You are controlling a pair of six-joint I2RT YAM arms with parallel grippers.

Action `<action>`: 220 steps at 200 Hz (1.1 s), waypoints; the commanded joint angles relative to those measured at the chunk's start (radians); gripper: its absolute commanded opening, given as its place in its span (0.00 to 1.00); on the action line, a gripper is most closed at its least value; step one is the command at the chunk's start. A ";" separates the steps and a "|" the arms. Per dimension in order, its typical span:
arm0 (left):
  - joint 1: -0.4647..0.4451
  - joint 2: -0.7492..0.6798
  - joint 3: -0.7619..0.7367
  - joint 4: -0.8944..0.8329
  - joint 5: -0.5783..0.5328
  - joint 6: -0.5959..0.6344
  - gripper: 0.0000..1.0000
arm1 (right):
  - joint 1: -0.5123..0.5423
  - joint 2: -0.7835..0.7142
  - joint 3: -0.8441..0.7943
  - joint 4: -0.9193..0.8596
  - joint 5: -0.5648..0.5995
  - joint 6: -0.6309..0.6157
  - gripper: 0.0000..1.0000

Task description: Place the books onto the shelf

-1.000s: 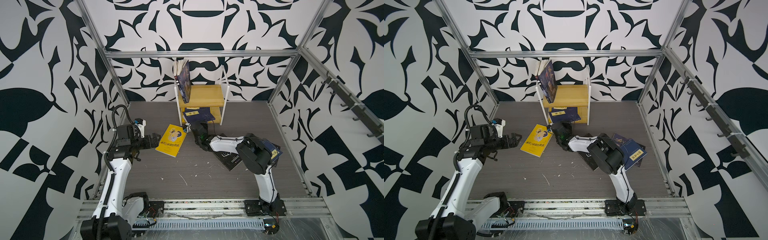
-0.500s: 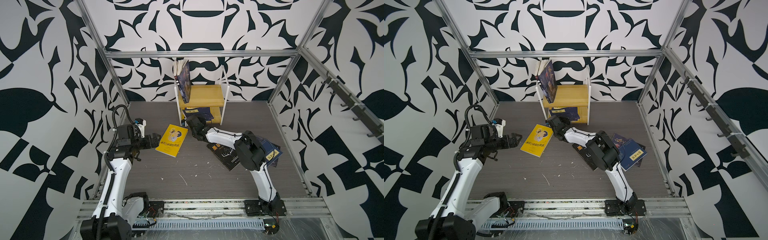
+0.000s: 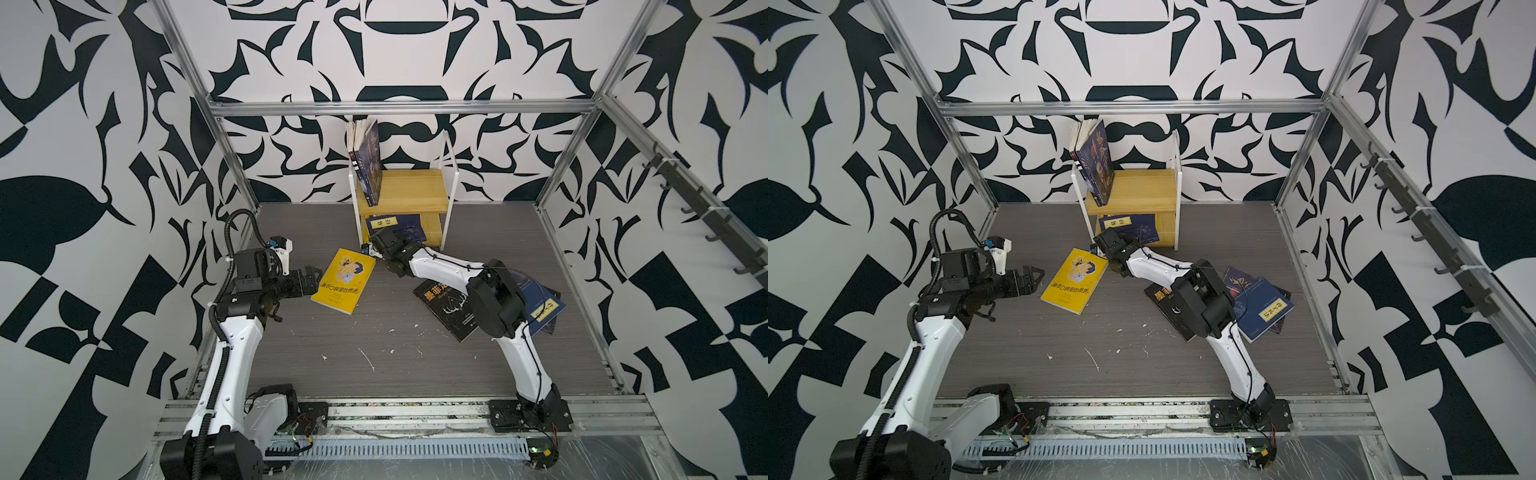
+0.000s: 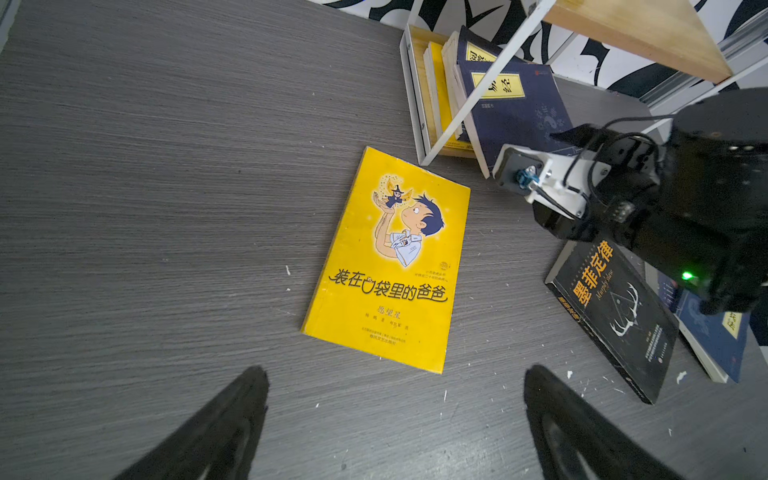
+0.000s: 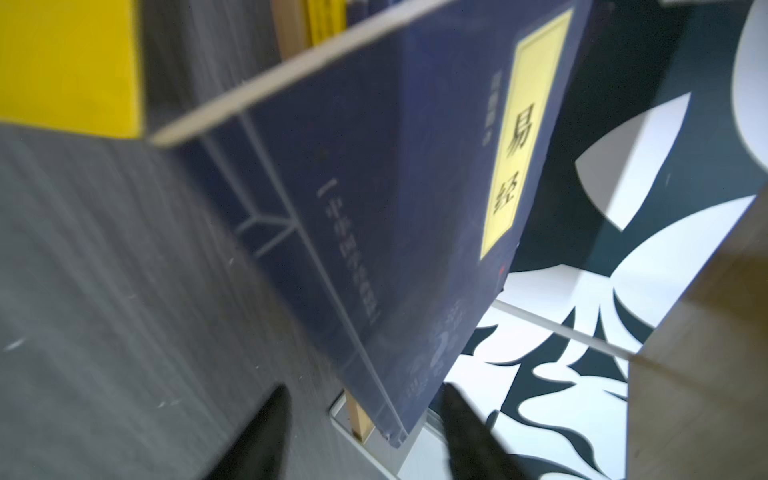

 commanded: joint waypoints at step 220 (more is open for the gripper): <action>0.013 -0.016 -0.003 -0.011 -0.018 0.050 1.00 | -0.146 0.018 0.252 -0.284 -0.626 -0.157 0.62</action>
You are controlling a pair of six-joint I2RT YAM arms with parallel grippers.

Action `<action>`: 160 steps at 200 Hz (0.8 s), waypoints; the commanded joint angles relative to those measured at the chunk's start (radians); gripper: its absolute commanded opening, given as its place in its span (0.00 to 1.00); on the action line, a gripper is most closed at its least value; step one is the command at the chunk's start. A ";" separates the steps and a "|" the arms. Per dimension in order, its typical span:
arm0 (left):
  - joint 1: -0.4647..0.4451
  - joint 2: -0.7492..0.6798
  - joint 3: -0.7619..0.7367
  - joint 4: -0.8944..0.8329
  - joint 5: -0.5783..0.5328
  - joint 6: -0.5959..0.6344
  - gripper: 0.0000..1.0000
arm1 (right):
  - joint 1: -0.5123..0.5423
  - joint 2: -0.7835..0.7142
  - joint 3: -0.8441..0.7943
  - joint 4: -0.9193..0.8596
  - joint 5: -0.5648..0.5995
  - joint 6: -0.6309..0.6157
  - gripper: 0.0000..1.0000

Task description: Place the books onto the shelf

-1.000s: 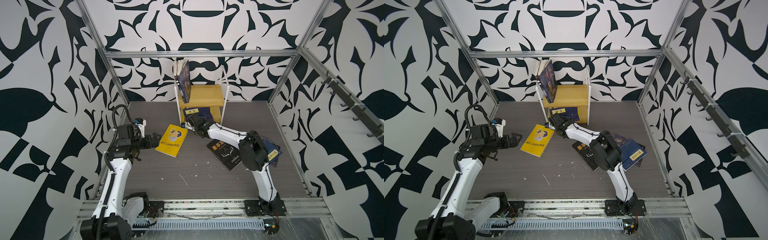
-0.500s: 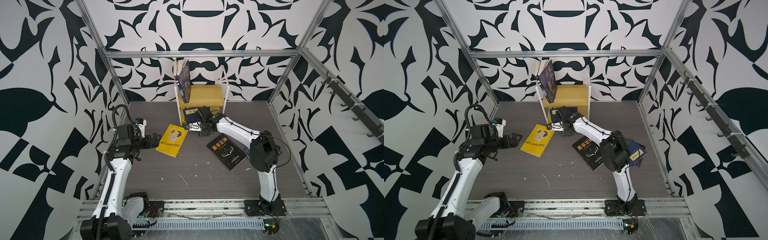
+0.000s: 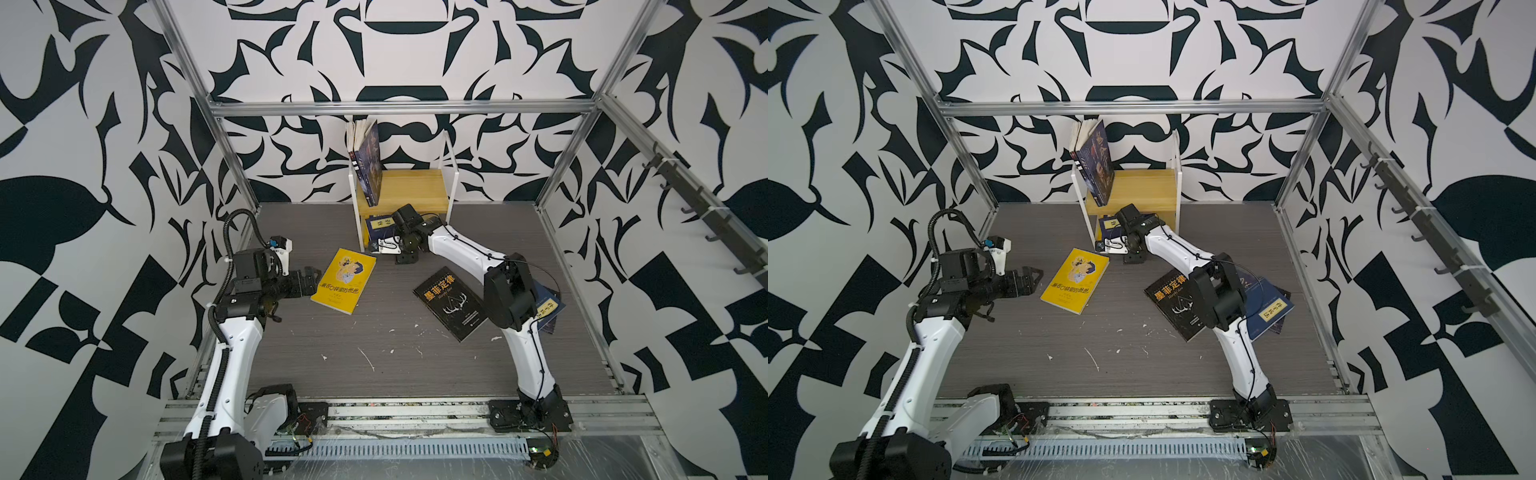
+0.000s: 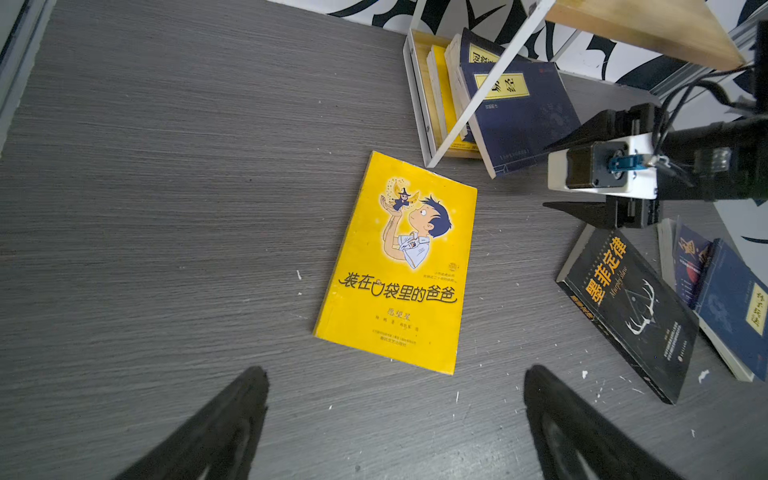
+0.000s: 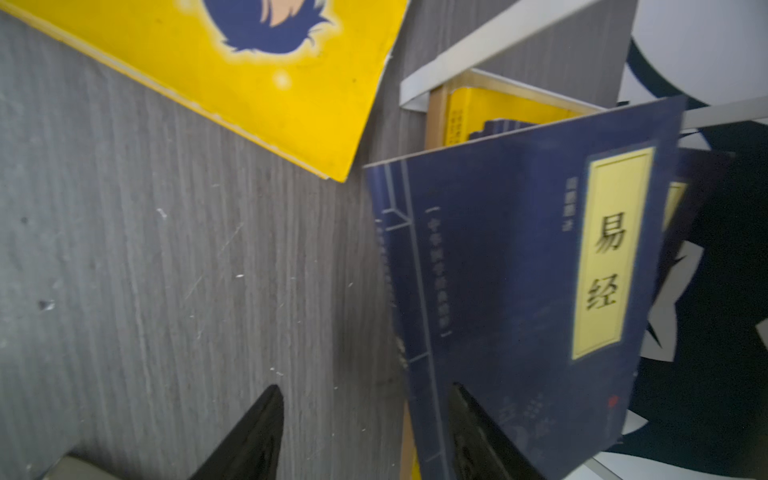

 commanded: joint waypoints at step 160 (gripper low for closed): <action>0.004 -0.010 -0.014 0.000 -0.007 0.013 0.99 | -0.019 0.080 0.103 0.162 0.085 0.216 0.30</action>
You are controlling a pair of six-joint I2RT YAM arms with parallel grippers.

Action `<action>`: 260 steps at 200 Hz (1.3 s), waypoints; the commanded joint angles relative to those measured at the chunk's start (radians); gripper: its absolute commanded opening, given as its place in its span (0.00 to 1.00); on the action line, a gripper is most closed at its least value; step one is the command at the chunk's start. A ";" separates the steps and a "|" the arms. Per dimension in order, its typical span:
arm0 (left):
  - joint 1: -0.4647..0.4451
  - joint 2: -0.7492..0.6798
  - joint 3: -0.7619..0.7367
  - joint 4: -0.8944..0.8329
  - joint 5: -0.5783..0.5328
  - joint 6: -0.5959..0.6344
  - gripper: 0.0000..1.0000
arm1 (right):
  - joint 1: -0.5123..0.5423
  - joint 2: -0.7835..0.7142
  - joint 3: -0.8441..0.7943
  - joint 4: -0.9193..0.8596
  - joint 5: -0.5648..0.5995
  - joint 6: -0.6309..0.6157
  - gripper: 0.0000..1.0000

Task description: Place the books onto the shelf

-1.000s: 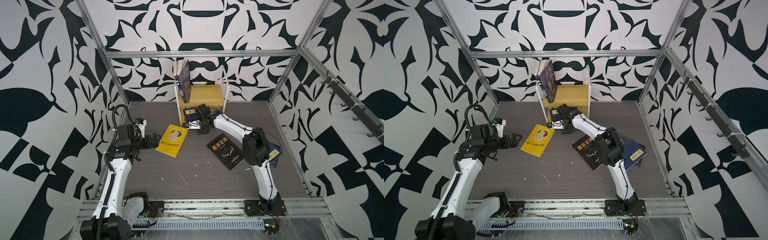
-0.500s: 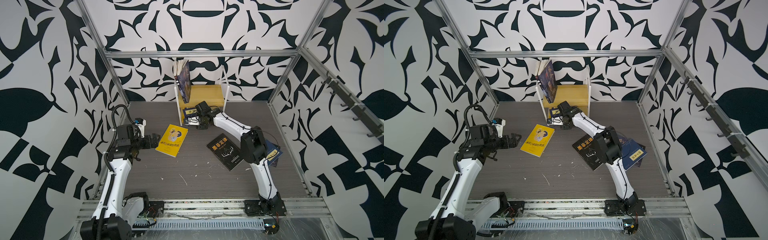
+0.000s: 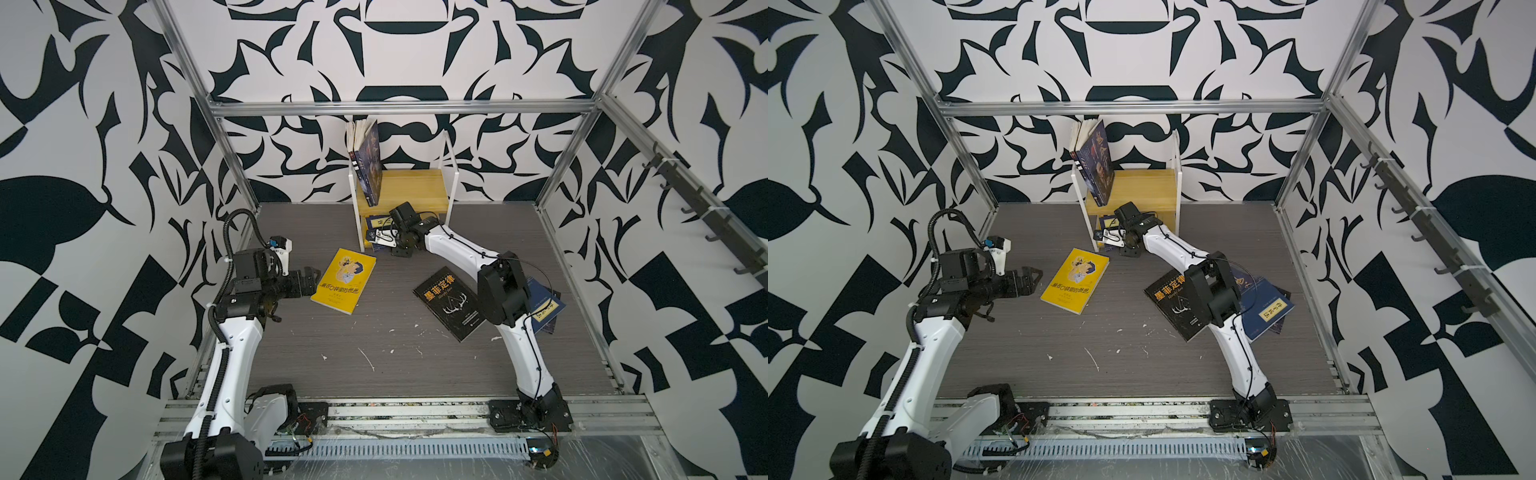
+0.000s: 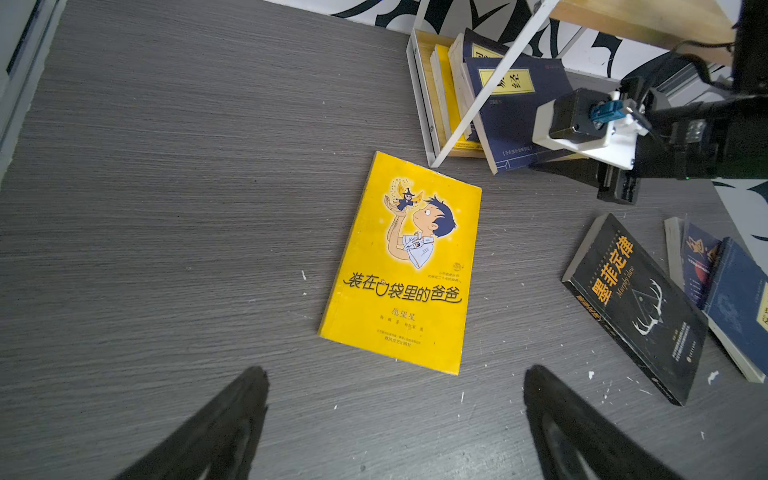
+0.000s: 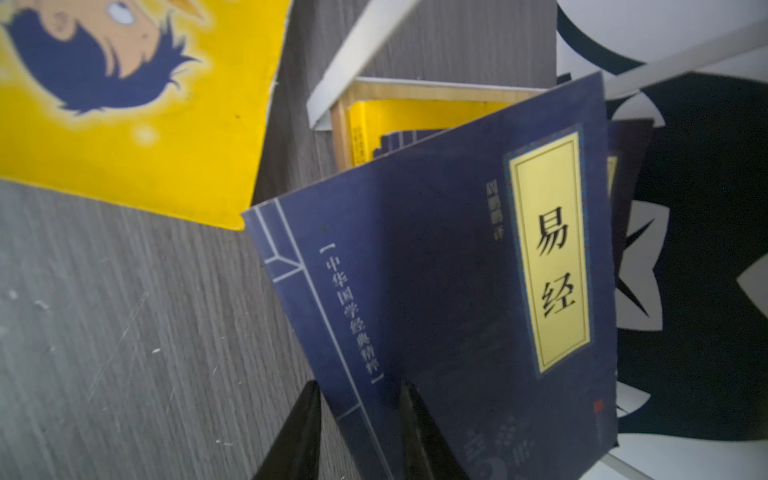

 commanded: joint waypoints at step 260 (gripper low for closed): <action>0.009 -0.016 -0.009 -0.005 0.007 -0.003 1.00 | -0.045 -0.099 -0.118 0.168 0.058 0.095 0.54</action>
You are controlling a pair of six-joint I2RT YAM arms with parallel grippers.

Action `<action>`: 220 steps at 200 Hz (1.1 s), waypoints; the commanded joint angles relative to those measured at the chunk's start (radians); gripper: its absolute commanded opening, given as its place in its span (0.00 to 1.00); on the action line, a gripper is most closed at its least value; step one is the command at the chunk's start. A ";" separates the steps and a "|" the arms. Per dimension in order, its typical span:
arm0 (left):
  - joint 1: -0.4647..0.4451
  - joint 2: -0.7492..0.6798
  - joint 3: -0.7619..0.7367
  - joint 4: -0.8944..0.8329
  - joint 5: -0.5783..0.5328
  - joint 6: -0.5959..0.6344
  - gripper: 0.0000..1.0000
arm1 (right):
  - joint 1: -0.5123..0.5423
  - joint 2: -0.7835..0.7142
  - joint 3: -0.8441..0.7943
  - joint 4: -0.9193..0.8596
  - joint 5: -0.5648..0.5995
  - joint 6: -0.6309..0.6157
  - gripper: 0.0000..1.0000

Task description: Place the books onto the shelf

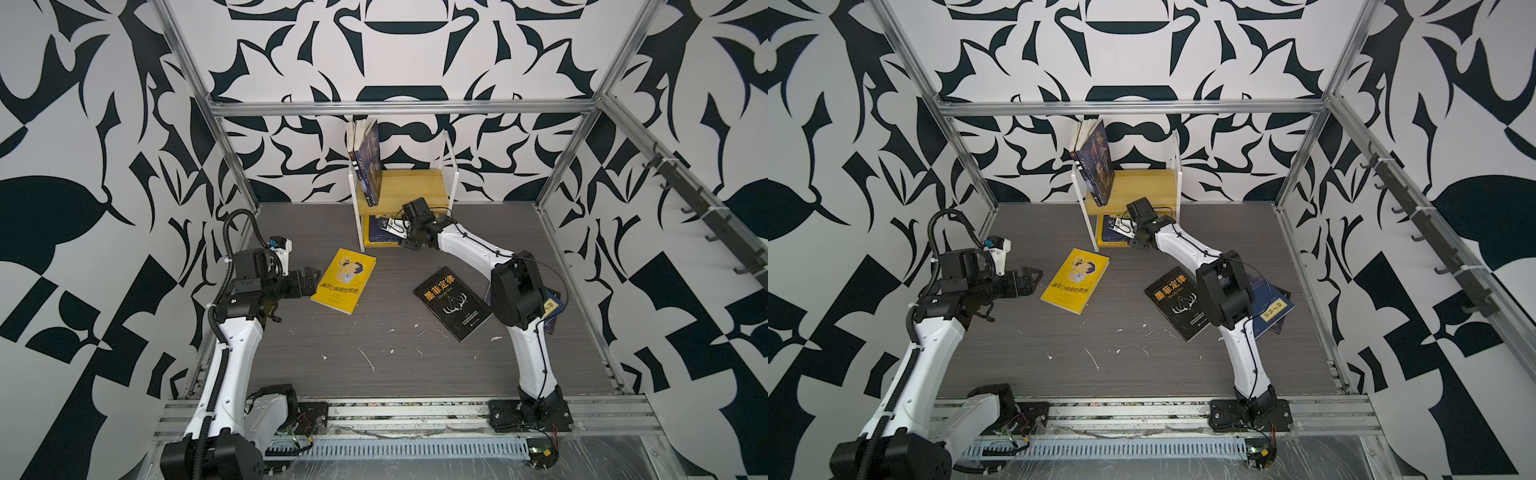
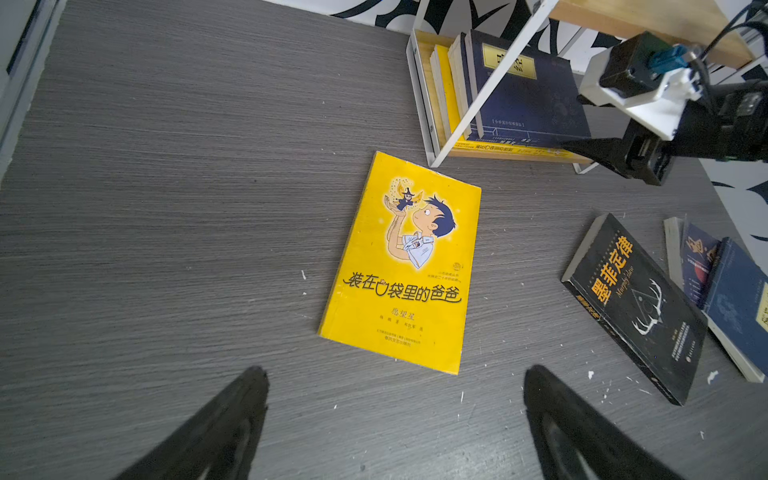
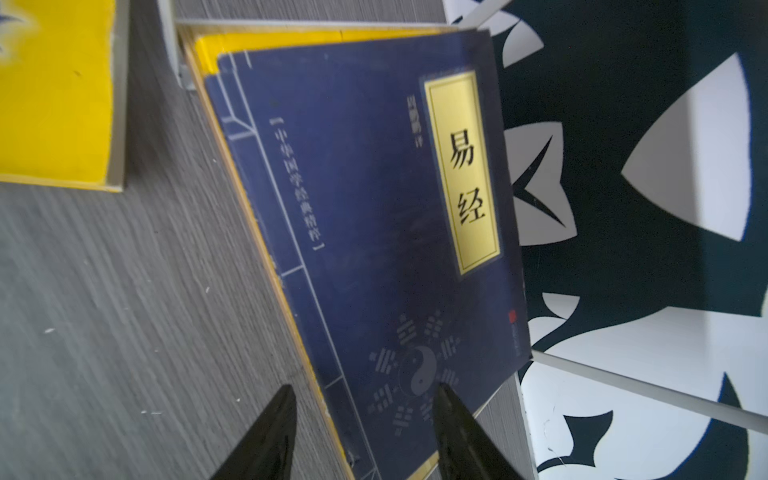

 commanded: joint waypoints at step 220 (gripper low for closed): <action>0.016 0.029 -0.024 0.016 0.034 -0.005 0.99 | 0.030 -0.103 0.023 -0.014 -0.082 0.172 0.50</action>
